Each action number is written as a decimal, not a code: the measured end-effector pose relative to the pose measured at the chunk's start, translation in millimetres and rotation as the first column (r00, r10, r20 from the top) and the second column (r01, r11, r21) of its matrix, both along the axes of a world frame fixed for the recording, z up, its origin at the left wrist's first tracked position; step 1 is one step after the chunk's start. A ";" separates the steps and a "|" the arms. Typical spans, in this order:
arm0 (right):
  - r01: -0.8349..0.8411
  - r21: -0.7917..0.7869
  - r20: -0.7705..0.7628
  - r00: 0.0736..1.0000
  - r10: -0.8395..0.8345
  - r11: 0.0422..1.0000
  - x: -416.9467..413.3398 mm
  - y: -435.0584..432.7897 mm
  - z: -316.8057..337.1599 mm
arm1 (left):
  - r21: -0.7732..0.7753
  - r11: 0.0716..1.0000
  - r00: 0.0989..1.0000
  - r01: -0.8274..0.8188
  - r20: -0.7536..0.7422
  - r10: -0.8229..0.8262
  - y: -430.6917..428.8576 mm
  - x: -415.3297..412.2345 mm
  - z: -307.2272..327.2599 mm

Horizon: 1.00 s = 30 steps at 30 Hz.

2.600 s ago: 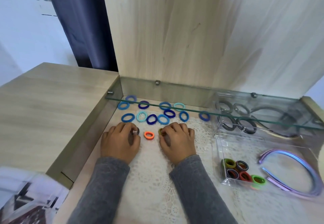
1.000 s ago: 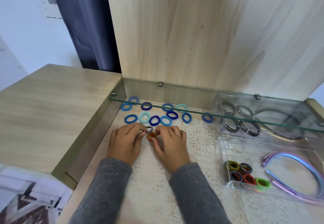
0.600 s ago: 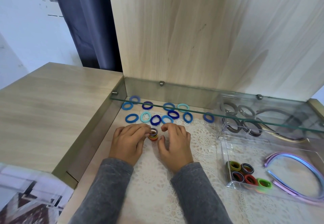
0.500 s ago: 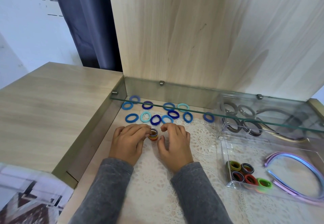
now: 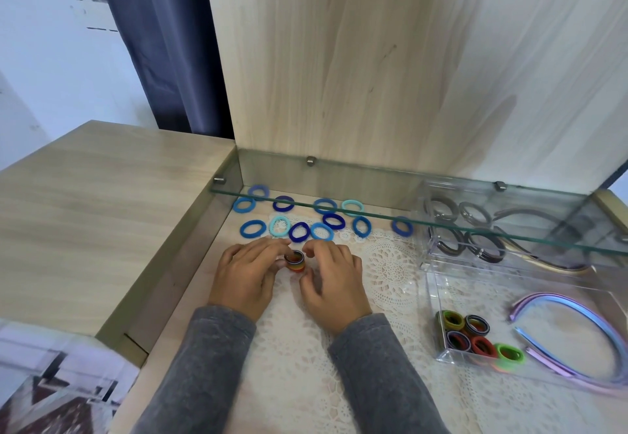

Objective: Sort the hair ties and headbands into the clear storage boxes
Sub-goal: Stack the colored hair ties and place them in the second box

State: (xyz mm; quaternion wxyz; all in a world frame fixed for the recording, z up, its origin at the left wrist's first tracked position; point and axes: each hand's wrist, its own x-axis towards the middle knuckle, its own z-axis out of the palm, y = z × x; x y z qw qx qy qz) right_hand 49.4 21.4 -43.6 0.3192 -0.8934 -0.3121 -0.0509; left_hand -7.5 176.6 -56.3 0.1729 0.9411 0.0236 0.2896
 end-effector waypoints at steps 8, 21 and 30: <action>-0.024 -0.080 0.068 0.997 0.030 0.996 -1.4 -0.3 0.3 | -0.048 0.998 0.999 -0.030 -0.046 0.028 -1.6 1.2 -0.2; 0.033 -0.157 0.145 0.989 -0.010 0.987 1.2 3.1 -3.2 | -0.094 0.984 0.982 -0.150 -0.127 0.138 -5.1 3.1 3.7; 0.089 -0.206 0.186 0.981 -0.051 0.974 -8.2 -1.1 -0.4 | 0.004 0.987 0.985 -0.163 -0.054 0.163 -4.8 3.2 7.7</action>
